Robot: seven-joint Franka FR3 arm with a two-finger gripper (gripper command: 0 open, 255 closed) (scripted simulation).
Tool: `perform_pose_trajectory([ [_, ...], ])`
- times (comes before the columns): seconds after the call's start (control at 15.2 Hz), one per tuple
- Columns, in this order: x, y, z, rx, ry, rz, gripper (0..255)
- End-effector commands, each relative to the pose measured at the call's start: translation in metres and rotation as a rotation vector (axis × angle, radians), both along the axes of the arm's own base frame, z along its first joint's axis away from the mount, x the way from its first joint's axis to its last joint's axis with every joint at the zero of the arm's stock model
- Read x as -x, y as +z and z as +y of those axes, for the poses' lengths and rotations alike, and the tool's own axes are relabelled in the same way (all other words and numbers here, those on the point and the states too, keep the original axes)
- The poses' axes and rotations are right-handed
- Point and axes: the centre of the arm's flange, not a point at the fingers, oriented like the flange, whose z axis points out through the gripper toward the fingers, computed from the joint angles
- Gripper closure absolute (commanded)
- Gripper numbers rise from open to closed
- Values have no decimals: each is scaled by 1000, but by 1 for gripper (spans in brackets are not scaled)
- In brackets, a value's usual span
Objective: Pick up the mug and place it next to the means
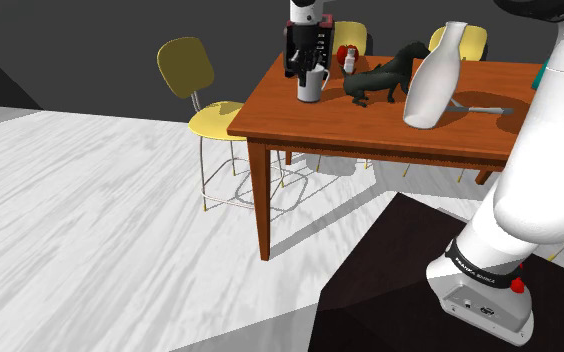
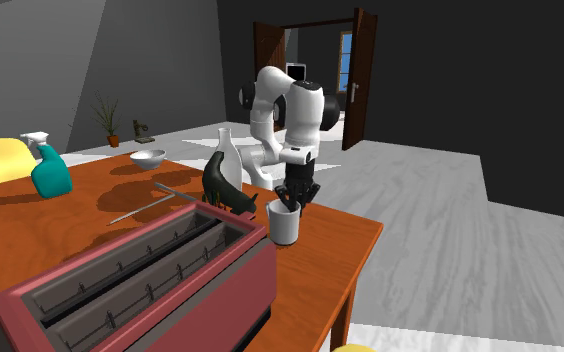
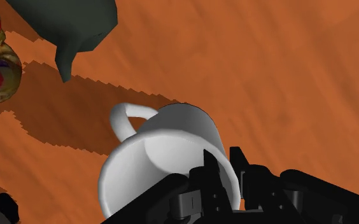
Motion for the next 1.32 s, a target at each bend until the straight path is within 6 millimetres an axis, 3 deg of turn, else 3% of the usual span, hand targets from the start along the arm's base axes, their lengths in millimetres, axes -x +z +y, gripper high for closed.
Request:
perform_pose_trajectory([
  [0.0, 0, 8, 0, 0, 0, 0, 255],
  [1.25, 0, 109, 0, 0, 0, 0, 255],
])
